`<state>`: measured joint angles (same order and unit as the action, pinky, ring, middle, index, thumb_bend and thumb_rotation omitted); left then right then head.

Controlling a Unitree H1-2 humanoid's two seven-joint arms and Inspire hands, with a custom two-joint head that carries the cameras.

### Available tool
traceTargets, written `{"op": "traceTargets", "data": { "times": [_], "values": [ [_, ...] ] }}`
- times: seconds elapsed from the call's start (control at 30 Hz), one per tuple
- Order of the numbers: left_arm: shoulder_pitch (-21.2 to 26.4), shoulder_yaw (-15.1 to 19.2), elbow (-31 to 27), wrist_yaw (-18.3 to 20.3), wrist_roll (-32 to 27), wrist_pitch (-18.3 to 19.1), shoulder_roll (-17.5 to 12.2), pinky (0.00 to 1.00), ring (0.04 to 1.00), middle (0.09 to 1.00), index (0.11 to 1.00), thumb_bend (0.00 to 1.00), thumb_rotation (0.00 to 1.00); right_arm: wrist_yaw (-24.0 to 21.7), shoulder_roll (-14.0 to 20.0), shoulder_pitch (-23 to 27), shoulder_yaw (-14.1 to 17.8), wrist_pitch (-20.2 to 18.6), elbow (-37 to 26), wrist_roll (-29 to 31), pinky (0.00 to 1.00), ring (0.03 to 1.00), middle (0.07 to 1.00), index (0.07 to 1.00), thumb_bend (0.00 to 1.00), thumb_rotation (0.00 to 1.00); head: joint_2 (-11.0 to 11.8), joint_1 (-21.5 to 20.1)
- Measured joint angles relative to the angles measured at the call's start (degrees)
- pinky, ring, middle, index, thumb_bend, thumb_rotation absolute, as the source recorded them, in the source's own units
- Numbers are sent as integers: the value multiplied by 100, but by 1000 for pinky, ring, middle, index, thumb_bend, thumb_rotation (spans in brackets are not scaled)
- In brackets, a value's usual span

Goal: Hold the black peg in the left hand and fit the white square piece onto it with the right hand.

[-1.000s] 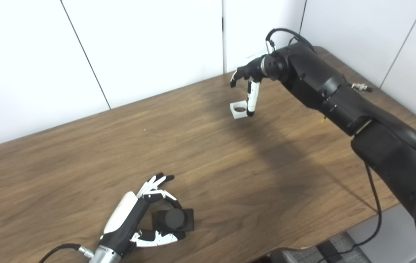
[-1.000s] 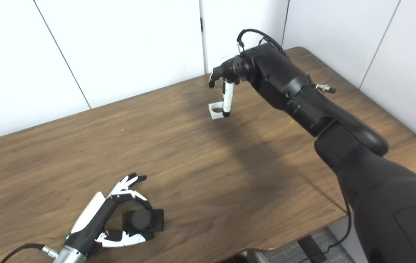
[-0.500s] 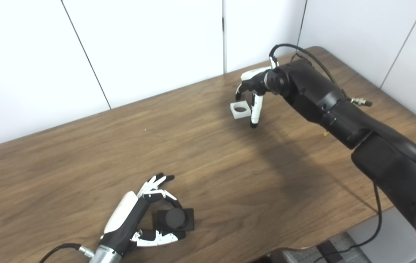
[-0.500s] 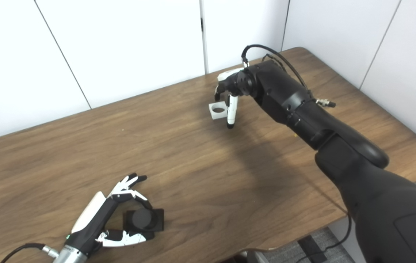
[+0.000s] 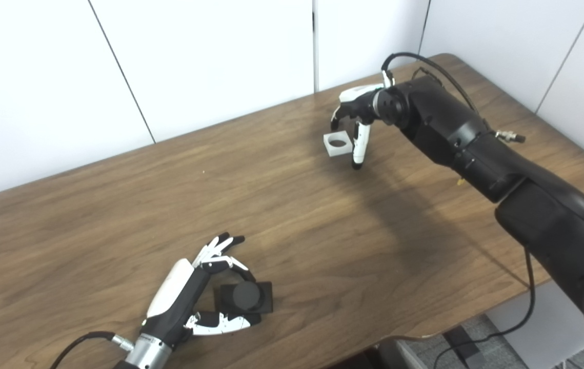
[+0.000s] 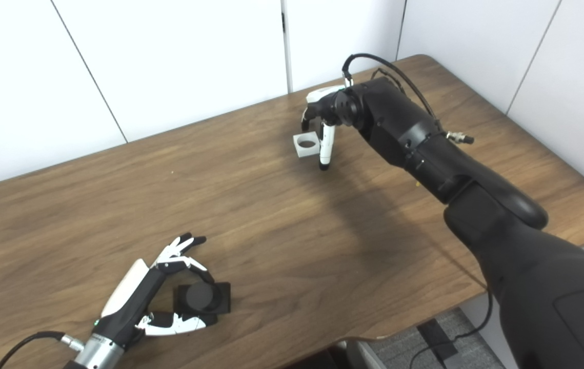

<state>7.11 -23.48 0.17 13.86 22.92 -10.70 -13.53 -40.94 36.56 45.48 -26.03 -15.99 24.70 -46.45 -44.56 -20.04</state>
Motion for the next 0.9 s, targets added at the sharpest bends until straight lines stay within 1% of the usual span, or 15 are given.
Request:
{"op": "traceTargets", "data": {
  "times": [0.13,0.3,0.37,0.43,0.67,0.9],
  "values": [
    [-1,-1,-2,0,0,0,1,989,1000,933,487,523,65,121,-3,-22,4,-1,2,9,820,908,912,790,850,183,-9,26],
    [-1,-3,-2,-5,0,0,10,964,1000,933,487,523,63,306,-19,-71,60,-13,11,51,800,888,880,750,837,175,-17,26],
    [-4,-3,-2,-15,-1,0,15,963,1000,936,487,523,63,387,-19,-95,72,-14,10,67,796,887,882,738,830,170,-18,26],
    [-7,-3,-1,-16,-3,0,23,964,1000,937,487,523,63,467,-20,-124,75,-28,6,72,797,894,895,741,823,177,-26,44],
    [-8,-3,-1,-14,-6,0,24,998,1000,939,487,523,66,582,-30,-172,64,-64,-18,69,788,897,893,734,827,178,-35,53],
    [-8,-4,-2,-10,-6,21,23,992,1000,939,487,523,67,672,-63,-205,42,-111,-41,63,805,901,894,731,824,184,-53,70]
  ]
}}
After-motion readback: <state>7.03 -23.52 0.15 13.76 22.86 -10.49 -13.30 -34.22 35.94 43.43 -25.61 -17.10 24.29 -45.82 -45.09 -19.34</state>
